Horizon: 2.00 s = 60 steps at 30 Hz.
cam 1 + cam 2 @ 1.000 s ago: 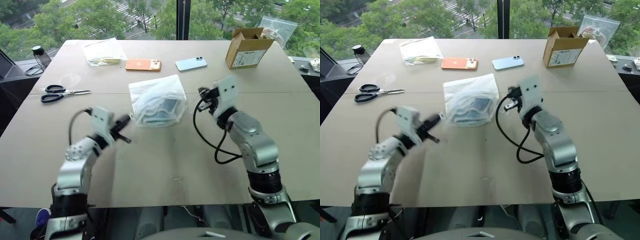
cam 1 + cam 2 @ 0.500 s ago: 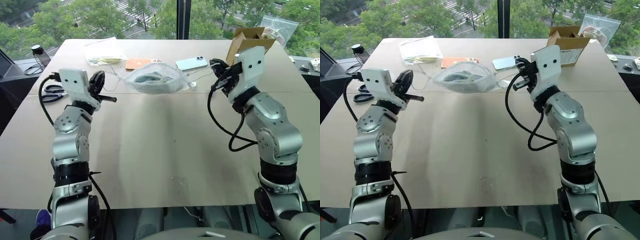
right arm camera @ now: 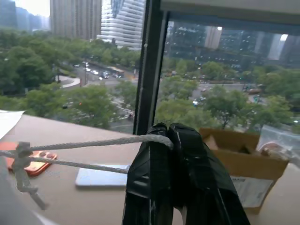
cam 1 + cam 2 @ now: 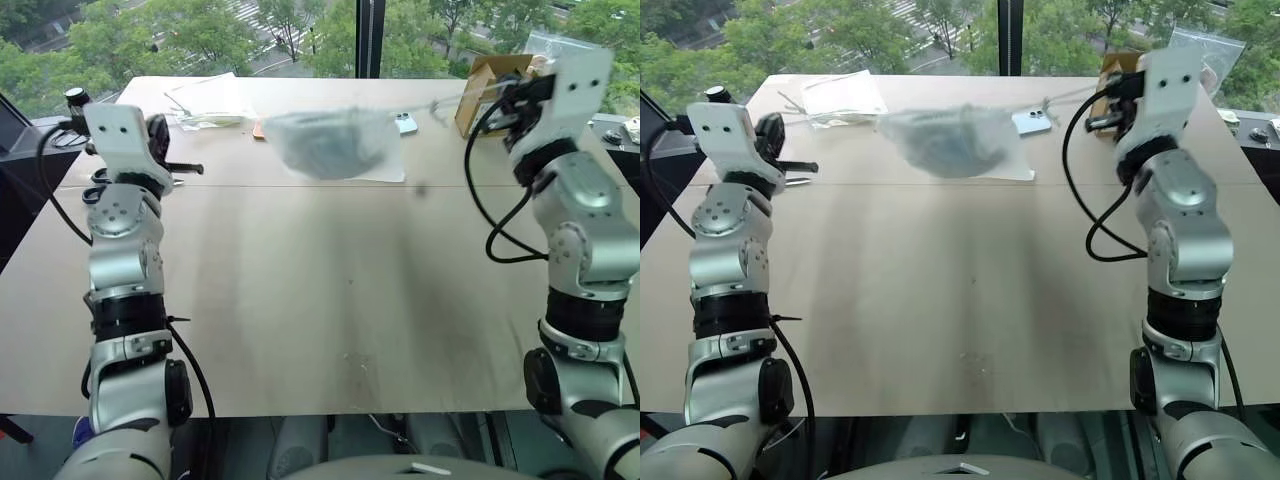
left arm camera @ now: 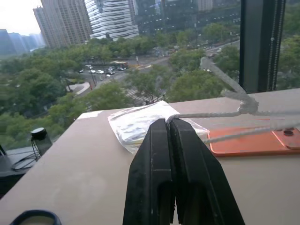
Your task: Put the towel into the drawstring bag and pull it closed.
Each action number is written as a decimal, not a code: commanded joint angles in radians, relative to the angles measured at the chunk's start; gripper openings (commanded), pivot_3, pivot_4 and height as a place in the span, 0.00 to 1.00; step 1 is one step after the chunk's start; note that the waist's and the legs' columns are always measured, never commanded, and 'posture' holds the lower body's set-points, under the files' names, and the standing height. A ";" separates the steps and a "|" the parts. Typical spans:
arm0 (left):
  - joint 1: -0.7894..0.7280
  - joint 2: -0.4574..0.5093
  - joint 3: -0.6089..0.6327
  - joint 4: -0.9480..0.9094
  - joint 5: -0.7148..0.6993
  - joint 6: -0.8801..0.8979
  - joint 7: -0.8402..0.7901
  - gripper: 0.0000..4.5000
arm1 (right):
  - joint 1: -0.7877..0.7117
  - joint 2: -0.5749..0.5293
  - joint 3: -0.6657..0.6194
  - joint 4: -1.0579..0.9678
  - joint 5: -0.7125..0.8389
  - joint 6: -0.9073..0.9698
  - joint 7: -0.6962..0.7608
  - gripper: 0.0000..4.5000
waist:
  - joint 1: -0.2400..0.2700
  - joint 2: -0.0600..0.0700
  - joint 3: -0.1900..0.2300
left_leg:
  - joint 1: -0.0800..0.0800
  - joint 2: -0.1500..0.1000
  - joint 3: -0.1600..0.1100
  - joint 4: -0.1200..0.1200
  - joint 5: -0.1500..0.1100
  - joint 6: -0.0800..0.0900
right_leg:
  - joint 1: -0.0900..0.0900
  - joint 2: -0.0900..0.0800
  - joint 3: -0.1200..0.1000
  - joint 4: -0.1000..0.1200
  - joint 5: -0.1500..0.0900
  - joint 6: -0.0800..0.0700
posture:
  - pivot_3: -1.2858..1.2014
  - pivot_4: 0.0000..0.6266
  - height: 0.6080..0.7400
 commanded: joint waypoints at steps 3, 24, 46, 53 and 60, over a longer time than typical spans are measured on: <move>-0.140 0.086 0.050 0.127 0.032 -0.058 0.072 0.02 | -0.075 -0.098 -0.108 0.028 -0.047 -0.076 -0.064 0.00 | 0.000 0.000 0.000 | 0.000 0.000 0.000 0.000 0.000 0.000 | 0.000 0.000 0.000 0.000 0.000 0.000 | 0.52 0.24 1.00; -0.425 0.153 -0.007 0.448 0.017 -0.290 -0.006 0.02 | -0.242 -0.460 -0.159 0.197 -0.042 -0.237 -0.044 0.00 | -0.002 -0.001 0.002 | -0.001 -0.001 0.002 -0.001 0.000 0.000 | -0.001 -0.001 0.000 -0.001 0.000 0.000 | 0.52 0.24 1.00; -0.358 0.042 -0.056 0.406 0.016 -0.237 -0.109 0.02 | -0.033 -0.354 -0.184 0.103 0.004 -0.100 -0.002 0.00 | -0.001 0.000 0.006 | -0.026 -0.003 0.002 0.016 0.002 -0.001 | -0.023 -0.003 0.001 0.010 0.002 0.005 | 0.52 0.24 1.00; -0.285 0.044 -0.067 0.381 0.042 -0.217 -0.094 0.02 | 0.013 -0.343 -0.228 0.126 0.001 -0.101 -0.040 0.00 | 0.001 0.000 0.006 | -0.026 -0.003 -0.001 0.020 0.002 -0.001 | -0.022 -0.003 -0.001 0.016 0.002 0.005 | 0.52 0.24 1.00; -0.273 0.054 -0.088 0.414 0.046 -0.172 -0.131 0.02 | 0.077 -0.390 -0.203 0.189 -0.049 -0.082 -0.033 0.00 | 0.000 0.000 0.006 | -0.020 -0.003 0.001 0.018 0.002 -0.001 | -0.018 -0.003 0.001 0.015 0.002 0.005 | 0.52 0.24 1.00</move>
